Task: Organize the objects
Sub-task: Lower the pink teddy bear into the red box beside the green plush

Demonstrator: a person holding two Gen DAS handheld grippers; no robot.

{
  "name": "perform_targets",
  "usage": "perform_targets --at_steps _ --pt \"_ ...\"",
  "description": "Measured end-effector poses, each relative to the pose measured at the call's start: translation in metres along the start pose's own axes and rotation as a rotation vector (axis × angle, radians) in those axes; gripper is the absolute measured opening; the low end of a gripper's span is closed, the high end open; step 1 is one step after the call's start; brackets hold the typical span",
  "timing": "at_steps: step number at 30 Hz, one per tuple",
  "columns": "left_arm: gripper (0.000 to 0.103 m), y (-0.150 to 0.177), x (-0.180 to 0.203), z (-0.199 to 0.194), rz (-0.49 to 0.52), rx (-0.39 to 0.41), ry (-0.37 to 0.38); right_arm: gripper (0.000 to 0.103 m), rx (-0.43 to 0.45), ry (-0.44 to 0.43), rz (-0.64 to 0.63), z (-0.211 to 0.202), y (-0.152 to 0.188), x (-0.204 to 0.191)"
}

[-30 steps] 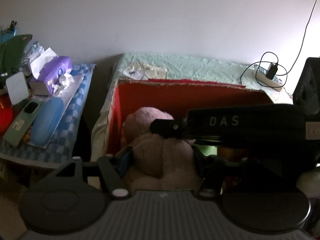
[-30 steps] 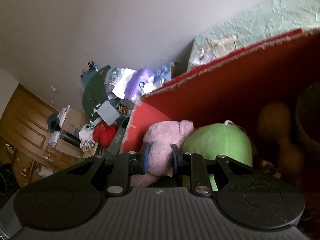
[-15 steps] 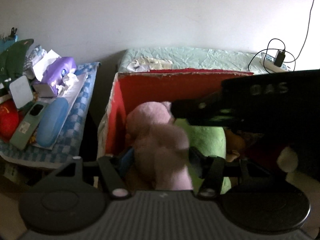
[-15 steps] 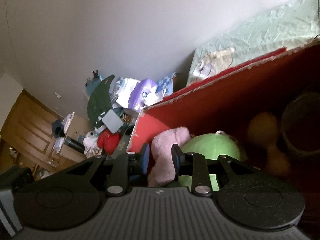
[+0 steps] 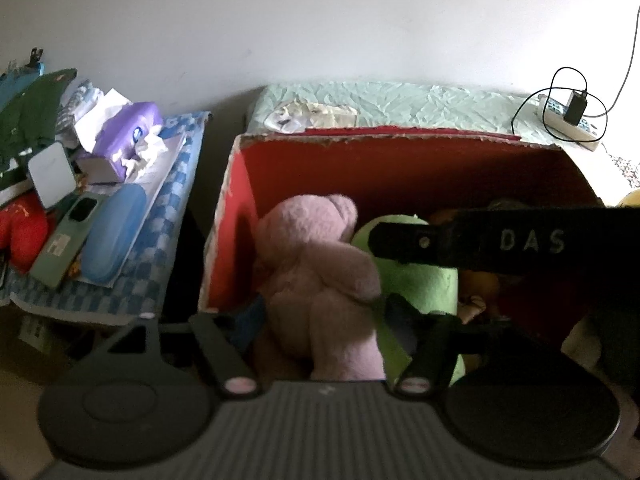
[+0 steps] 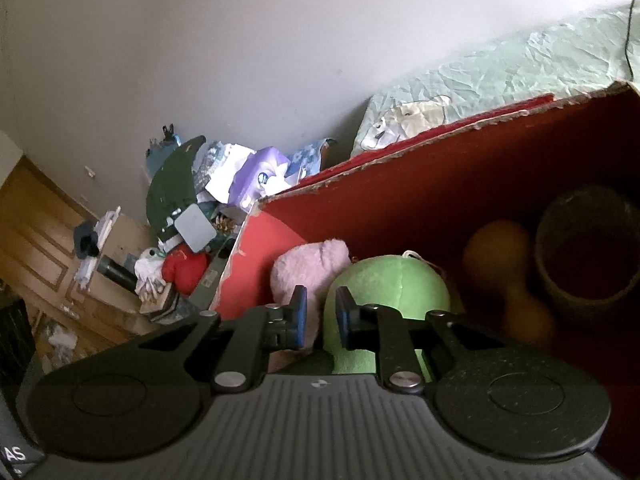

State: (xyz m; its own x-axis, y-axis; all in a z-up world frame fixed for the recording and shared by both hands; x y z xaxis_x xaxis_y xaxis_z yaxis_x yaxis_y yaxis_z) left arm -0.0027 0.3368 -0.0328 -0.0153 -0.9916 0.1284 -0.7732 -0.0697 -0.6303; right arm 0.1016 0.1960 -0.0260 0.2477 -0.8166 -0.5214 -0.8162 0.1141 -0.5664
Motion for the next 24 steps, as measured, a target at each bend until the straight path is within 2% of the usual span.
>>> perform_targets --at_steps 6,10,20,24 --pt "0.075 -0.0011 0.0015 0.0013 -0.008 -0.011 -0.007 0.015 0.003 -0.006 0.002 0.0034 0.0017 0.0038" --pt "0.078 -0.0012 0.0032 0.0029 -0.009 -0.016 -0.012 0.014 0.0 -0.017 0.025 0.0029 0.002 0.0064" --pt "0.09 0.0016 0.0066 0.0051 -0.018 -0.031 -0.003 0.015 0.018 0.002 -0.041 0.0011 0.005 -0.0013" --pt "0.09 0.0029 0.0073 0.004 -0.02 -0.031 -0.003 0.015 0.022 0.0 -0.044 -0.0014 0.006 -0.0007"
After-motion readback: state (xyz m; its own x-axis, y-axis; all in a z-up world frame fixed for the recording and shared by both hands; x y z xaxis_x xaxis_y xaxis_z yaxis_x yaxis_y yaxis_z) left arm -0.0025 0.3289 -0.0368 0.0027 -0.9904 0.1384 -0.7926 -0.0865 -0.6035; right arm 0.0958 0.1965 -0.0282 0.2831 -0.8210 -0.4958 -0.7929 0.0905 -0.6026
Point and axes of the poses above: each gripper's, at about its wrist camera, not at the fingertips, and z roughly the way its jaws point, x to its right, y to its underside, the point moved 1 cm from there along z, roughly the way its jaws point, and after that the axes turned 10 degrees about y, right-handed, at the moved point
